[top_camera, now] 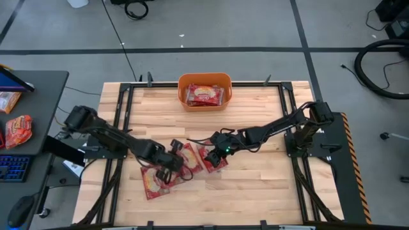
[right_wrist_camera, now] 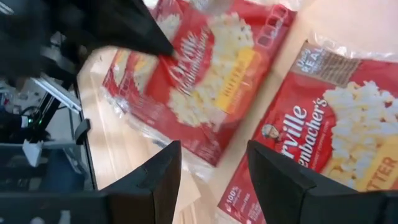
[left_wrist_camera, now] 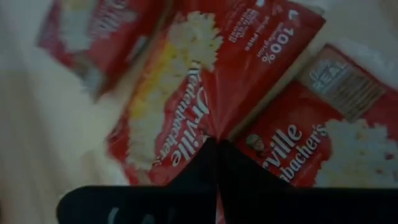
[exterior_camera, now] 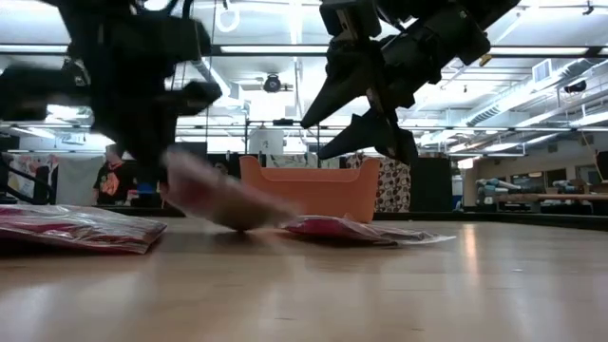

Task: Sort popcorn bags into baskets
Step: Put the red popcorn bag into the orange bin

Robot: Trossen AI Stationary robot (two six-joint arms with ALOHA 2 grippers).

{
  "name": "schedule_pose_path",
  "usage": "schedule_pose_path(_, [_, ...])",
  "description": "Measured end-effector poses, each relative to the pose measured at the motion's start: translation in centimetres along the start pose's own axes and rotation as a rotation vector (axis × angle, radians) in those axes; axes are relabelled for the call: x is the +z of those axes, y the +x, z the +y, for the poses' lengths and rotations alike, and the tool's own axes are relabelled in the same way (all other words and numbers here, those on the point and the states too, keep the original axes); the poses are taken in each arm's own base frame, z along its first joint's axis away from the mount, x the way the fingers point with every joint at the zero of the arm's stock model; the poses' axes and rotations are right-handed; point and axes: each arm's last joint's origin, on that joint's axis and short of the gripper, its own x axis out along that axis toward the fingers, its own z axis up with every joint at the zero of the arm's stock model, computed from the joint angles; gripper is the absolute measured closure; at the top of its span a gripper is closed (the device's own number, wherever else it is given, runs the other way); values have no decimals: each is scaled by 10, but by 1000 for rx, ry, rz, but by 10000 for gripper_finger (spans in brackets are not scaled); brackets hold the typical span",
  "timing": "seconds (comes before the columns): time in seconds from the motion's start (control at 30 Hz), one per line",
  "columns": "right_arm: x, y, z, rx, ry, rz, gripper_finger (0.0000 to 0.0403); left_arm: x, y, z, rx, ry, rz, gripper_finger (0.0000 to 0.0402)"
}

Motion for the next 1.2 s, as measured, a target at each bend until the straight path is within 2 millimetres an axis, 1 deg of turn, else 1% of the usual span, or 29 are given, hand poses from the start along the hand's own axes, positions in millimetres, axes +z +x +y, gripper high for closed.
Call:
schedule_pose_path(0.07, [0,-1,-2,5,9,32,215,-3,-13,7,9,-31,-9,399])
schedule_pose_path(0.17, [1,-9,-2,-12,26,62,215,-8,-30,19,29,-92,-37,400])
schedule_pose_path(0.3, [4,-30,1,-68,6,41,215,-14,-50,37,69,-185,-98,400])
schedule_pose_path(0.37, [6,-45,1,-122,-8,18,215,-16,-59,49,96,-223,-117,400])
schedule_pose_path(0.5, [8,-78,2,-220,-28,-48,215,-12,-74,79,181,-296,-143,401])
schedule_pose_path(0.6, [10,-103,1,-294,-37,-120,215,-6,-85,107,265,-325,-170,401])
schedule_pose_path(0.73, [13,-130,0,-359,-46,-231,215,-5,-93,146,362,-363,-153,401])
schedule_pose_path(0.83, [16,-144,2,-374,-69,-302,215,-7,-93,177,428,-396,-137,401])
schedule_pose_path(0.97, [18,-154,3,-379,-86,-359,215,-8,-86,215,499,-427,-117,401])
schedule_pose_path(1.07, [19,-156,4,-373,-83,-368,215,-8,-77,245,542,-442,-101,401])
schedule_pose_path(1.2, [19,-153,4,-368,-85,-357,215,-11,-56,282,570,-450,-45,401])
